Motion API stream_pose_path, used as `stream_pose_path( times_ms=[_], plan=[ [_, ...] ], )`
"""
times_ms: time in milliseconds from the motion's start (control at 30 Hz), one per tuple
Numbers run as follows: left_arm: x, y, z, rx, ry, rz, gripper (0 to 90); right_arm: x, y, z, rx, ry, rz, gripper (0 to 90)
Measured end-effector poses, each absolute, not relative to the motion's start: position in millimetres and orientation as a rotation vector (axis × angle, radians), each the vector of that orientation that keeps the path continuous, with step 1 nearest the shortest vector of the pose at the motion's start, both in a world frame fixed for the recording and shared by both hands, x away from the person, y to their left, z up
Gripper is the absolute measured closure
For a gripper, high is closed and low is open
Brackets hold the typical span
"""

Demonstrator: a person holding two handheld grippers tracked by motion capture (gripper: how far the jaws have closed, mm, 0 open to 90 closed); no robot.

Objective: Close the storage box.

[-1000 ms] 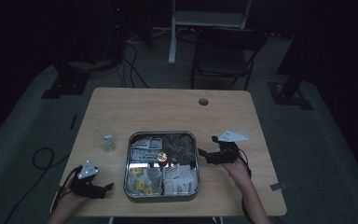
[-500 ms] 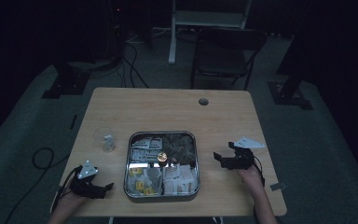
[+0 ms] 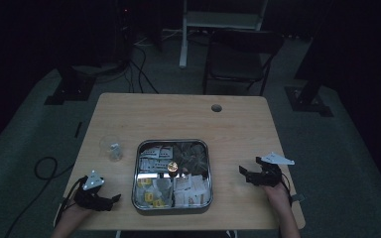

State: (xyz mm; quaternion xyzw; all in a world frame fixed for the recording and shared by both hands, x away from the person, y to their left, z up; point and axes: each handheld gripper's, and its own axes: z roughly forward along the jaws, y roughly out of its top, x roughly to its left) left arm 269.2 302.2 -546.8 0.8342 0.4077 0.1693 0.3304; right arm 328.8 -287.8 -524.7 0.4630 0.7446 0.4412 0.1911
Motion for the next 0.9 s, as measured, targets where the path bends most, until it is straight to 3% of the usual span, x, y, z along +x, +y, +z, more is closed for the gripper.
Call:
stream_pose_path(
  times_ms=[900],
  plan=[
    [267,304,-547,2.161,1.118,0.462,2.4,301,-318,-544,1.550,1.874,0.974,12.0]
  ],
)
